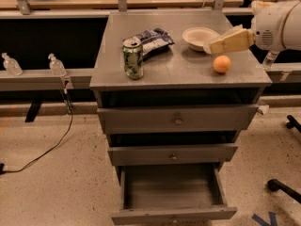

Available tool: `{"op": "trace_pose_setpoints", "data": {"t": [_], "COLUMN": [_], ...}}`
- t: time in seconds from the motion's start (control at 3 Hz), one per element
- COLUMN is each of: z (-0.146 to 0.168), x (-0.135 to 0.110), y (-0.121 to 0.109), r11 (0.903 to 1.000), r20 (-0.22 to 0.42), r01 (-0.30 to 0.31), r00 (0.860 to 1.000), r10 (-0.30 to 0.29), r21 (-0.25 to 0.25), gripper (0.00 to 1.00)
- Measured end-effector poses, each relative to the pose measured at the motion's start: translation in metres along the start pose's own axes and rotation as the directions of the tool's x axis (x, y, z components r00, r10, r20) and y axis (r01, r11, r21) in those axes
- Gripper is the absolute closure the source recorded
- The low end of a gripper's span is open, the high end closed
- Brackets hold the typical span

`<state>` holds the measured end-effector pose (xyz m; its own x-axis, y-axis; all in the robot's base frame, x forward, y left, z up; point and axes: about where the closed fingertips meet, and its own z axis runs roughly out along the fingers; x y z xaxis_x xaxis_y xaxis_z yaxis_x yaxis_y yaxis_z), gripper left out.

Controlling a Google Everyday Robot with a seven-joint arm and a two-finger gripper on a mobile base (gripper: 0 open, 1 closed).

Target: Place orange into bottom drawer

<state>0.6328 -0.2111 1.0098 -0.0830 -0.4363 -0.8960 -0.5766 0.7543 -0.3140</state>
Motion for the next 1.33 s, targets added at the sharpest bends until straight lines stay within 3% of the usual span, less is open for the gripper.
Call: {"op": "trace_pose_setpoints", "data": {"t": [0.33, 0.67, 1.33], "z": [0.038, 0.075, 0.107], "x": [0.011, 0.051, 0.118], "y": [-0.007, -0.012, -0.026], "r11": [0.9969, 0.9861, 0.9645], "r20": [0.050, 0.032, -0.044], "r01": [-0.078, -0.163, -0.240], "r00": [0.996, 0.986, 0.968], "r10": [0.078, 0.162, 0.246], "r21": [0.002, 0.030, 0.111], "gripper": [0.00, 0.00, 0.02]}}
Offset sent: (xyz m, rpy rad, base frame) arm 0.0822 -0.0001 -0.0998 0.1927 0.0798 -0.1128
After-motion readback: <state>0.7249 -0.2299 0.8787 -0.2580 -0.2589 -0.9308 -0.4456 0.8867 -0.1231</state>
